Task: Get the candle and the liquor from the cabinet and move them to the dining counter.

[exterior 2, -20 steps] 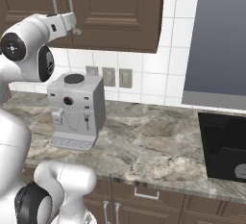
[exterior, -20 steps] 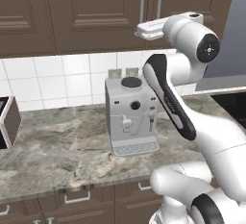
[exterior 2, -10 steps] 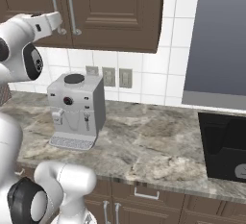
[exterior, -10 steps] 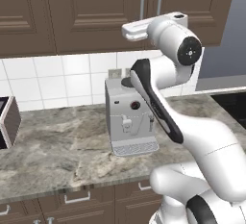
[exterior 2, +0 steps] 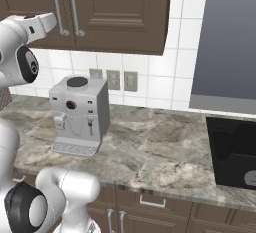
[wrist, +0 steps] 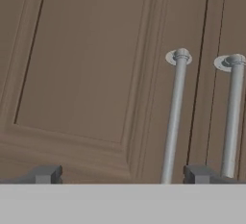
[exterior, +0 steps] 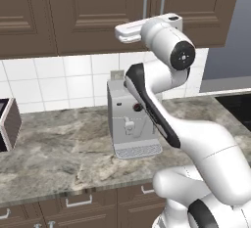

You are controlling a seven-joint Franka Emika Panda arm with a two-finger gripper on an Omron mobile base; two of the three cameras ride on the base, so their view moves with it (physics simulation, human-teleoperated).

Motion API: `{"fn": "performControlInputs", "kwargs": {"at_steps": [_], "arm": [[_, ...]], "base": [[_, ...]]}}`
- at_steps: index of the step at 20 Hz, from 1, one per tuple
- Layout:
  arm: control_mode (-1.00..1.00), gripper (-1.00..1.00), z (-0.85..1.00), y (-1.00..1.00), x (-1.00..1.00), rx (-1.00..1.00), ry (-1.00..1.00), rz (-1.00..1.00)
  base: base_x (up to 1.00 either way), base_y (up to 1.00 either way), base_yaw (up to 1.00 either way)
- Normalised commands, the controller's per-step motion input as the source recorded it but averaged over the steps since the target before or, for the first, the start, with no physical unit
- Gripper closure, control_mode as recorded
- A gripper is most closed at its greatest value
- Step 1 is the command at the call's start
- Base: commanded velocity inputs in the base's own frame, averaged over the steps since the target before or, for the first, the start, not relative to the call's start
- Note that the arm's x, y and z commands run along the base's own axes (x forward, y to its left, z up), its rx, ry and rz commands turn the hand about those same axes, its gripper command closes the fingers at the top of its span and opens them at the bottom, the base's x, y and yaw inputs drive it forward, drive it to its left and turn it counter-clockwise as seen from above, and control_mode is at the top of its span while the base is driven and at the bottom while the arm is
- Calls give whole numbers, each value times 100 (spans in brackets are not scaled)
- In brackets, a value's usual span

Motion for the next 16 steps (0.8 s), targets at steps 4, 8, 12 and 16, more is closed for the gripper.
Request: {"fn": "performControlInputs", "kwargs": {"at_steps": [4, 8, 12, 16], "arm": [[-100, -100, 0, -13, 10, 6, -4, 2], [-100, -100, 0, -17, 24, 7, -3, 0], [-100, -100, 0, -4, 21, 3, -1, -1], [-100, -100, 0, 0, 19, 2, -1, 0]], "base": [[0, 0, 0], [0, 0, 0], [0, 0, 0], [0, 0, 0]]}}
